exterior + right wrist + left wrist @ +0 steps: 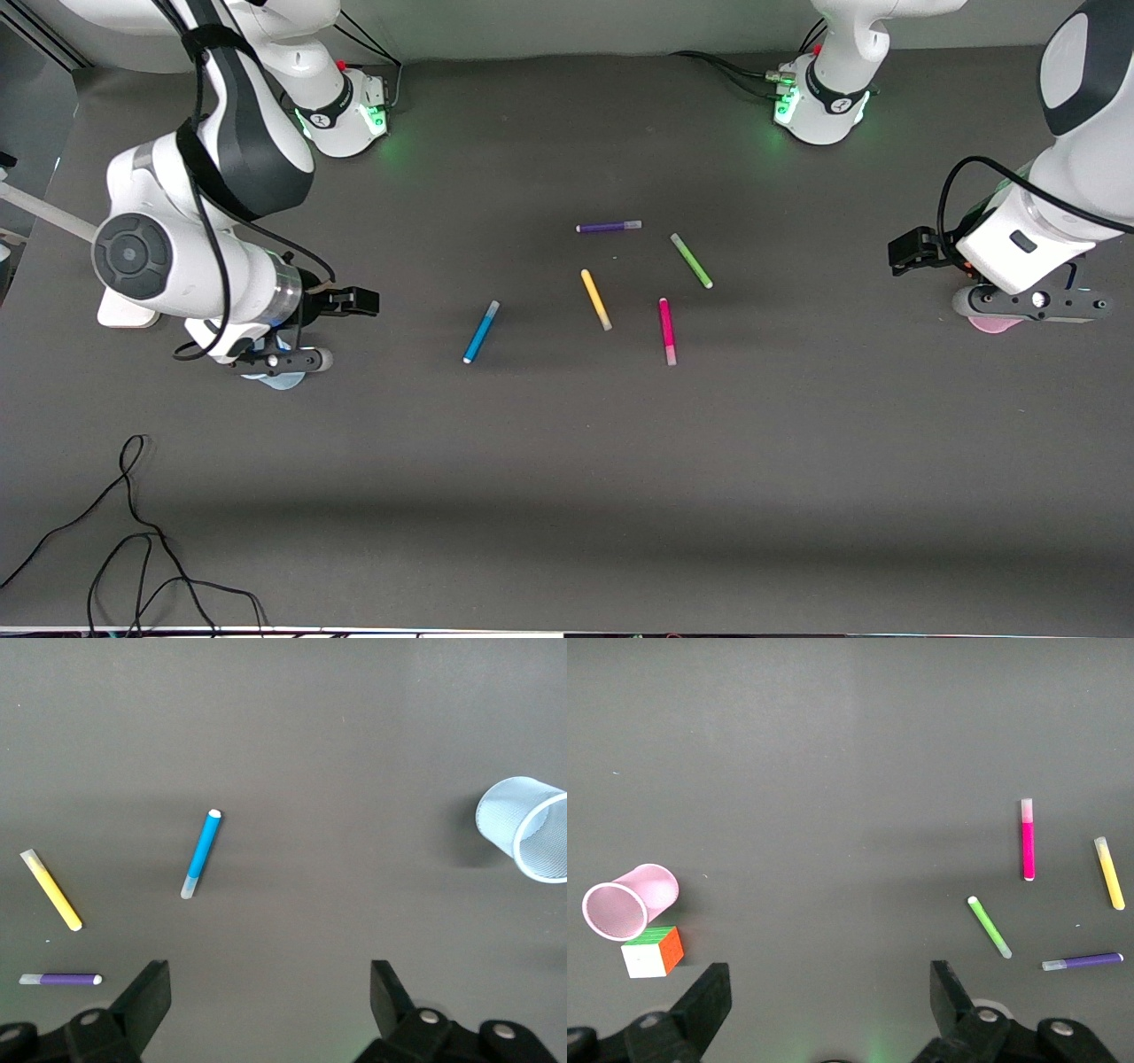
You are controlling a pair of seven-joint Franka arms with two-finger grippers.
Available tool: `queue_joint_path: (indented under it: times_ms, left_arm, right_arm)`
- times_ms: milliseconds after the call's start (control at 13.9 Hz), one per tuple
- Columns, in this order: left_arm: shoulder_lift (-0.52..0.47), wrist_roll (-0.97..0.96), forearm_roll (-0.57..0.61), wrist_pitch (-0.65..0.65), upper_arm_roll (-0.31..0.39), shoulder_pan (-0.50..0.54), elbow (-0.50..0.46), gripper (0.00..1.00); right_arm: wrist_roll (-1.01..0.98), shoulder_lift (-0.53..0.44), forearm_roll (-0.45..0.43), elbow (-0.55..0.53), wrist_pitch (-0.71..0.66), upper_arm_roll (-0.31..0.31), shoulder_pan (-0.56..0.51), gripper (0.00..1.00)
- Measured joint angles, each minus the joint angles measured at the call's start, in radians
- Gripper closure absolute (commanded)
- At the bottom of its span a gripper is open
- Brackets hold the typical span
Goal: Place pink and blue markers in matching cups
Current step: 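Move the right gripper to the blue marker while the left gripper reaches the pink marker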
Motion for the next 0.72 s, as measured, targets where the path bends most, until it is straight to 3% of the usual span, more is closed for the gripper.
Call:
queue_joint_path:
  times_ms: [359,718]
  left_arm:
    - [0.028,-0.019,-0.006,0.003,-0.010,-0.054,-0.013,0.00]
    - [0.096,-0.153,-0.046,0.121,-0.016,-0.163,-0.018,0.00]
  right_arm:
    - [0.070,0.031,0.049,0.033,0.000,0.002,0.035,0.00]
    - [0.167,0.181,0.133,0.065,0.001,0.004,0.101,0.00]
